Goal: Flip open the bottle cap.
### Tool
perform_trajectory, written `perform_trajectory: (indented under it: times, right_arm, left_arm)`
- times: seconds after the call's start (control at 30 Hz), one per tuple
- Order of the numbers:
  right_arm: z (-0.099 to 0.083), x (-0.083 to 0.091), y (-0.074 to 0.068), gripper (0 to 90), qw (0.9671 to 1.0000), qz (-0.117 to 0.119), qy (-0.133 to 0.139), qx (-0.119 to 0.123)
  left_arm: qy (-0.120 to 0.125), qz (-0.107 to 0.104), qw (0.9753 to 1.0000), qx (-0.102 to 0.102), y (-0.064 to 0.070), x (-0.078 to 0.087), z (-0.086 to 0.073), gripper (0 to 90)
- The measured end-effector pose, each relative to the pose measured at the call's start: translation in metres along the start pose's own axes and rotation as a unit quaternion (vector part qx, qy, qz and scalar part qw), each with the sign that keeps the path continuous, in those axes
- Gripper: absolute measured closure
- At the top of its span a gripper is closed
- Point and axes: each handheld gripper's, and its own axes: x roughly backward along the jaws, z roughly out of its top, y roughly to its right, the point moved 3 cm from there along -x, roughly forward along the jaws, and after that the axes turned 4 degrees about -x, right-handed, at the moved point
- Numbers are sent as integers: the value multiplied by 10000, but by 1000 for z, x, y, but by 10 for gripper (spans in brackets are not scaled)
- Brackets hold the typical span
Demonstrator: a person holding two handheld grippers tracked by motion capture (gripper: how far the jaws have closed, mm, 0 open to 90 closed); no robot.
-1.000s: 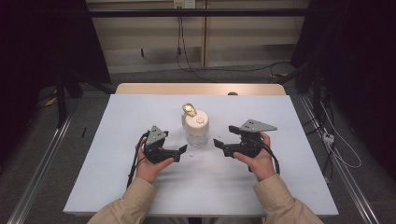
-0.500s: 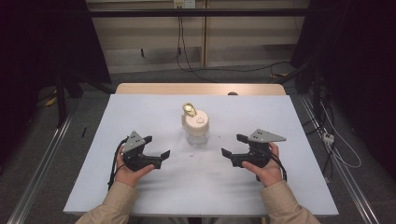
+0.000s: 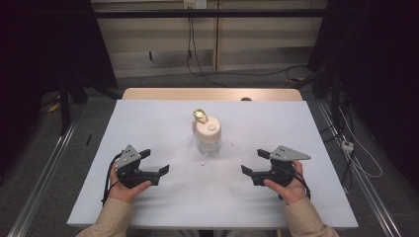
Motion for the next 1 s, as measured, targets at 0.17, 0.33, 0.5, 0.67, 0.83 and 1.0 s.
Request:
perform_trajectory:
  times: [0.17,0.33,0.5,0.67,0.83,1.0]
  right_arm:
    - [-6,7,3,137,10000,-70,-9,-33]
    - [-12,14,6,137,9999,-128,18,-103]
    - [-17,19,7,137,9998,-144,8,-100]
    - [-21,22,7,135,9998,-170,-28,-62]
    - [-25,26,9,136,9997,-211,-35,-66]
    - [-28,30,11,135,9997,-247,-40,-65]
  left_arm:
    - [10,52,10000,39,-5,8,-4,57]
    - [-9,80,10000,25,-8,13,-7,58]
    - [-9,79,10000,33,-9,16,-9,58]
    - [-20,76,10000,31,-10,19,-10,58]
    - [-51,87,9999,34,-12,21,-12,59]
    - [-34,114,9999,41,-14,24,-13,58]
